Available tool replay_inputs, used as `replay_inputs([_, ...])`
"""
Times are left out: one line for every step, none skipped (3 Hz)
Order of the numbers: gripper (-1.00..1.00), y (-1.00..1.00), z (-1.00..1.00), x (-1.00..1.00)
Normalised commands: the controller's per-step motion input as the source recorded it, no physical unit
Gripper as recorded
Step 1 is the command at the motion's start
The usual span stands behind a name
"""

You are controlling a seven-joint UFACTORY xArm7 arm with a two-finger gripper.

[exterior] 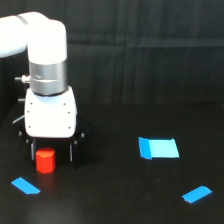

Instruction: Pick up the red object from the table

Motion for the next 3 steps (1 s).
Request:
replay_inputs([-0.92, 0.06, -0.25, -0.02])
replay_inputs([-1.00, 0.09, -0.25, 0.01])
replay_inputs([-0.99, 0.01, -0.18, 0.11])
